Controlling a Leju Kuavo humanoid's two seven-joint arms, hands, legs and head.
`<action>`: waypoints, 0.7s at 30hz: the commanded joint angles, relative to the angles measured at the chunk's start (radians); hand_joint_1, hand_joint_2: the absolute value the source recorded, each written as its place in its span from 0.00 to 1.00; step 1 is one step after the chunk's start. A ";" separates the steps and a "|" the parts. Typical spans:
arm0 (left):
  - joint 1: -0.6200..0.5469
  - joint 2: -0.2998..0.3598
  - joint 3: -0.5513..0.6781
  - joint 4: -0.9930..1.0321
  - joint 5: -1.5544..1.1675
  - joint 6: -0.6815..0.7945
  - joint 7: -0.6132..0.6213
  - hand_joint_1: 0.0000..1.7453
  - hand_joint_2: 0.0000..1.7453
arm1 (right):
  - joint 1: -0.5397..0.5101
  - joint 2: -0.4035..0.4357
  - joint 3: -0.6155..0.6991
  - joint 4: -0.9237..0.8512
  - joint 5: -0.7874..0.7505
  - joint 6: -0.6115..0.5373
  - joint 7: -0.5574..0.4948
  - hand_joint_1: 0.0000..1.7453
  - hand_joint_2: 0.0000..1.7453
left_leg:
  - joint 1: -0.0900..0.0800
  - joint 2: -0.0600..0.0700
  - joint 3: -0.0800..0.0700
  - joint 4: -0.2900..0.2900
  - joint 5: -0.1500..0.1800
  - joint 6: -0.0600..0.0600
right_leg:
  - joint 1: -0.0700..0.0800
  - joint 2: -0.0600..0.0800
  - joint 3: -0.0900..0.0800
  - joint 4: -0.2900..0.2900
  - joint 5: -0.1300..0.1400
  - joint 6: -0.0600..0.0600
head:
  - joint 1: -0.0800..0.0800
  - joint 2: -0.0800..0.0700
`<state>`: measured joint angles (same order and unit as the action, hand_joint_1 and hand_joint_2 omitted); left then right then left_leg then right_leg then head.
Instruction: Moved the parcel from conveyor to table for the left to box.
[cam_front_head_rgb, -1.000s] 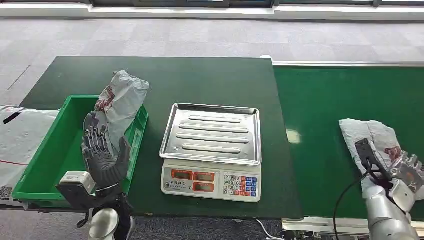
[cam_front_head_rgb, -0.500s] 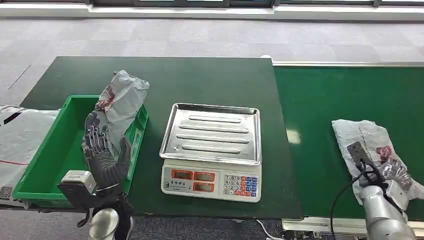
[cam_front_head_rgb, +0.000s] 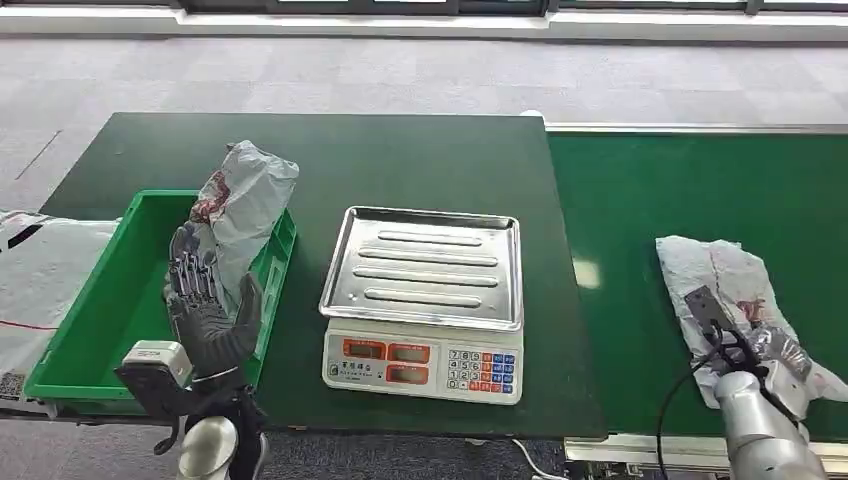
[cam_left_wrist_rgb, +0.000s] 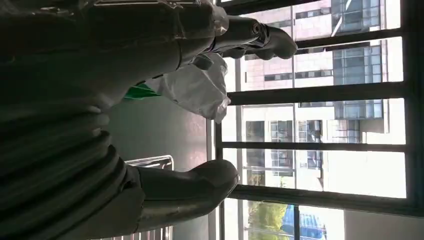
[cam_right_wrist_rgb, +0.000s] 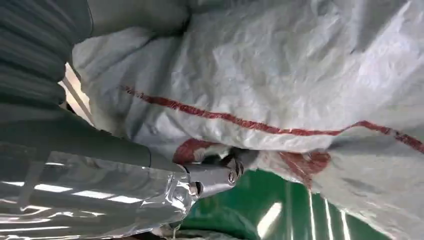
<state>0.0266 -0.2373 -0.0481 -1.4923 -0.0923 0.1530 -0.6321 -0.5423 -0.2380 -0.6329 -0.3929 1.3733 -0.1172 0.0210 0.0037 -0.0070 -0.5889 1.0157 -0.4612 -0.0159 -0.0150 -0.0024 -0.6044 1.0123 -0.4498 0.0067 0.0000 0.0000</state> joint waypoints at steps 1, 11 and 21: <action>-0.014 0.011 0.040 0.022 0.014 0.008 0.000 0.00 1.00 | -0.031 0.022 0.054 0.019 -0.001 0.015 0.006 1.00 1.00 | 0.000 0.003 0.002 -0.001 0.000 0.000 | 0.000 0.003 0.001 -0.001 0.001 -0.001 | 0.000 0.000; -0.011 0.016 0.027 0.020 0.021 0.017 0.002 0.00 1.00 | -0.028 0.027 0.075 -0.024 -0.019 -0.039 -0.009 1.00 1.00 | 0.000 0.002 0.002 -0.001 0.000 0.000 | 0.000 0.002 0.002 -0.001 0.000 -0.001 | 0.000 0.000; 0.013 0.013 0.032 -0.011 0.026 0.029 0.003 0.00 1.00 | -0.013 0.083 0.098 -0.172 -0.076 -0.232 -0.101 1.00 1.00 | 0.000 0.003 0.002 -0.001 0.000 0.000 | 0.000 0.002 0.001 -0.001 0.000 -0.001 | 0.000 0.000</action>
<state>0.0383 -0.2365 -0.0454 -1.5133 -0.0710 0.1774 -0.6344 -0.5426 -0.2102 -0.5733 -0.4750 1.3313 -0.2514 -0.0267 0.0037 -0.0079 -0.5888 1.0157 -0.4611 -0.0159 -0.0150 -0.0033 -0.6042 1.0124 -0.4499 0.0067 0.0000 0.0000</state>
